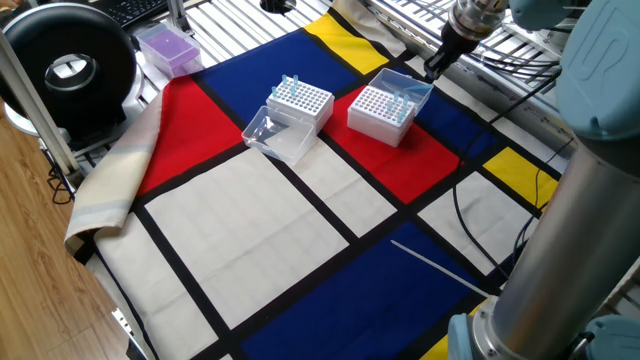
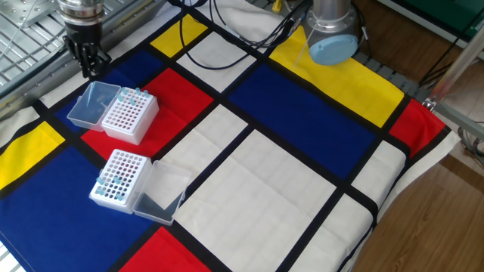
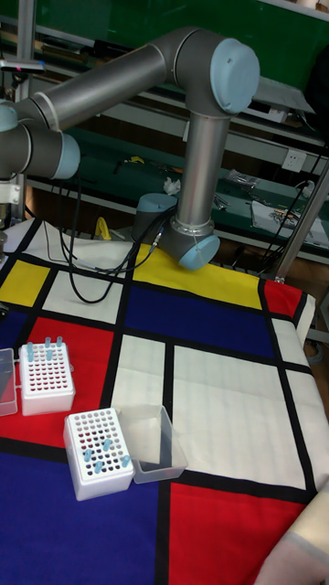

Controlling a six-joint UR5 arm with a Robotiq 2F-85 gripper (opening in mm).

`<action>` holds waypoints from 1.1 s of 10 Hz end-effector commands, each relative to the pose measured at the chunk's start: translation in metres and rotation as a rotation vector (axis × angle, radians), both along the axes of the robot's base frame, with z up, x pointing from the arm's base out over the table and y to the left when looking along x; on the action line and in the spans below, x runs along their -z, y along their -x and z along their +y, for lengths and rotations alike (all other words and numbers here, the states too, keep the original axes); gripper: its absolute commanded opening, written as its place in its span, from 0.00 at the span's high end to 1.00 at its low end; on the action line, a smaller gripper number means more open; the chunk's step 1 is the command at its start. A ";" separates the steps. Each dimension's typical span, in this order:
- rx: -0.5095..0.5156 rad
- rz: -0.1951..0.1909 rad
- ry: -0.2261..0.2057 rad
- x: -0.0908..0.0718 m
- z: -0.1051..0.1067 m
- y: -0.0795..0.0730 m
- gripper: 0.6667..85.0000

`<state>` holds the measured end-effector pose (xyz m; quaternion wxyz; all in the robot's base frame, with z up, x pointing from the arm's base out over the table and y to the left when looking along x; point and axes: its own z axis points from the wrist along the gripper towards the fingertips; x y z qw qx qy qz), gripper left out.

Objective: Transfer all medium pipette tips from one holder to another

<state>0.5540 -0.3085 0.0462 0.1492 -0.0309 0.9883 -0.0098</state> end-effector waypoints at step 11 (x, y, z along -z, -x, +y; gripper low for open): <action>0.008 -0.020 -0.014 0.003 -0.001 0.002 0.71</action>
